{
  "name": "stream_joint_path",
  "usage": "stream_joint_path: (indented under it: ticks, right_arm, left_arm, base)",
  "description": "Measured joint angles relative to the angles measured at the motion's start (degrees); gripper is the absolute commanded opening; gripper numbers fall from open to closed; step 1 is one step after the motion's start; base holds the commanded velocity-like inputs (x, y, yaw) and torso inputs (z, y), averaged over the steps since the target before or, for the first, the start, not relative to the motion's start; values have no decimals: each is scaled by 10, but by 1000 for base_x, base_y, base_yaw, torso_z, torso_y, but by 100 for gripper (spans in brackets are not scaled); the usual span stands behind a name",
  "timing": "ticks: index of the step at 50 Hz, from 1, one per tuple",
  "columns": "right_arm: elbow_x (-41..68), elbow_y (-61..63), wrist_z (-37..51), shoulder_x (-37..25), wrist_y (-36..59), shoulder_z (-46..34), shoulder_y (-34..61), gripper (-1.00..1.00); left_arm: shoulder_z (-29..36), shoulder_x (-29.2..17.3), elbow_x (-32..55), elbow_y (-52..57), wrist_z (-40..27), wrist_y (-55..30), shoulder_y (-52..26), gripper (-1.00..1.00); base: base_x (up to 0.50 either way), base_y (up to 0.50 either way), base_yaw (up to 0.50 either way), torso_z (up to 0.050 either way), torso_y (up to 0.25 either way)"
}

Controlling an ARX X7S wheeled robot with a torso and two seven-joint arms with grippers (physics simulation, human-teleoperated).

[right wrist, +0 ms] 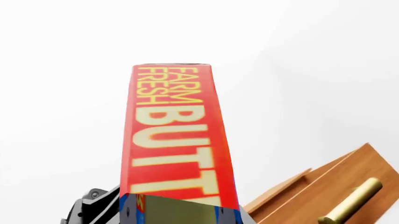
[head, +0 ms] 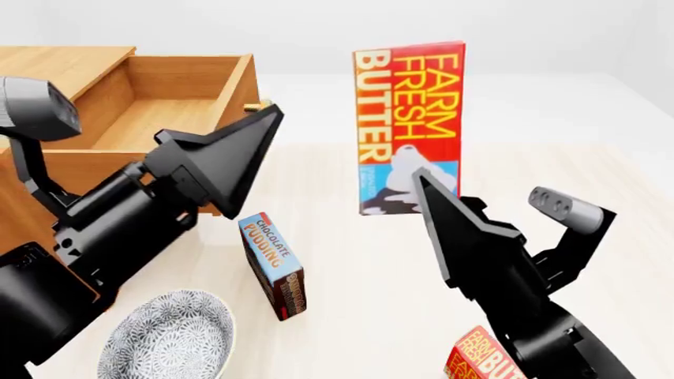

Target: Put the butter at the front in the top drawer of the cabinet and close it.

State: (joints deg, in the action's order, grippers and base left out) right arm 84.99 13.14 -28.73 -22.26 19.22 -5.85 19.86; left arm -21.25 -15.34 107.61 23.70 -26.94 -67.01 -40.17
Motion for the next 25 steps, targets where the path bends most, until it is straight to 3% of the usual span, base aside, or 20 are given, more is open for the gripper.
stream_joint_path:
  ticks: [25]
  right_arm:
    - [1, -3, -7, 1, 5, -13, 5, -100]
  left_arm:
    - [26, 2, 30, -25, 17, 8, 2, 100]
  base:
    - [0, 0, 0, 0, 1]
